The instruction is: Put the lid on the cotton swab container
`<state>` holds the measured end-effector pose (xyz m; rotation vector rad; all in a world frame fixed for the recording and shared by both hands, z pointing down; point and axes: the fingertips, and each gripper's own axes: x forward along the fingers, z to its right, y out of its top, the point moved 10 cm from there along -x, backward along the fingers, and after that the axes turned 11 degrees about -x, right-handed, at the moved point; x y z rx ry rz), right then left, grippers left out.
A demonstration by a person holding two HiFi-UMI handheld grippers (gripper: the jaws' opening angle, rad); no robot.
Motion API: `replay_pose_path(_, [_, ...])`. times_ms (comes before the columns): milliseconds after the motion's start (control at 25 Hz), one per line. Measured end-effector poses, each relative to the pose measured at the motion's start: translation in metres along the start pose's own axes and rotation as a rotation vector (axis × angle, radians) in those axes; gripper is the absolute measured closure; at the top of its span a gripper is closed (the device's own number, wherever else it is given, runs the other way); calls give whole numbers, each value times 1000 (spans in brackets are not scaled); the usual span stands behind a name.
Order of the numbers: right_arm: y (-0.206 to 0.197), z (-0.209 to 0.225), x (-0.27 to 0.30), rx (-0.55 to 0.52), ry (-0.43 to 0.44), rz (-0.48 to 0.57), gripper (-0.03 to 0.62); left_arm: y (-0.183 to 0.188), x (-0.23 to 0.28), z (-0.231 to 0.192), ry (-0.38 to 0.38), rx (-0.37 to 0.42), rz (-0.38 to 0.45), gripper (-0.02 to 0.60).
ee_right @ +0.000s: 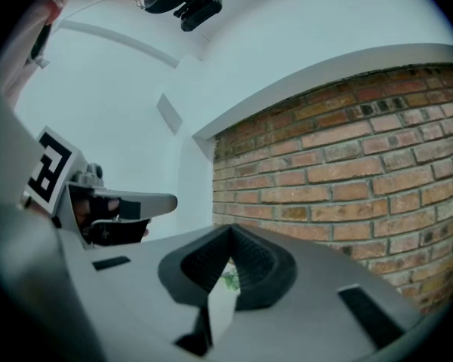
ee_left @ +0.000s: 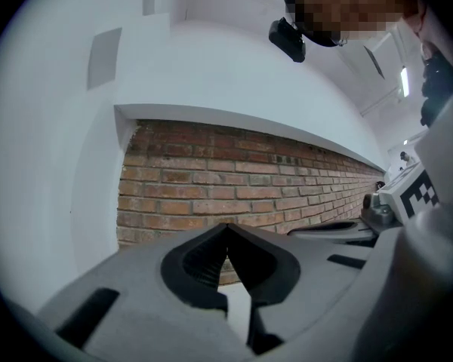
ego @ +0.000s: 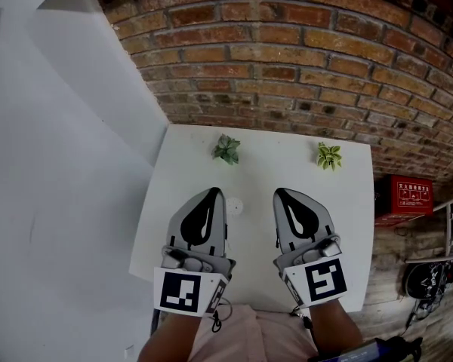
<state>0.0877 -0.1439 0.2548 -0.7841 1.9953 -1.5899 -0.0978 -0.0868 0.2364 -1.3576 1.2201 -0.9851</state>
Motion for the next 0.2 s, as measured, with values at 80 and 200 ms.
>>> replay_pose_path(80, [-1,0,1,0,1,0,589,-2,0,0,1,0,-3,583])
replay_pose_path(200, [-4,0,1,0,1,-1,589,-5,1,0,4,-1,-7,583])
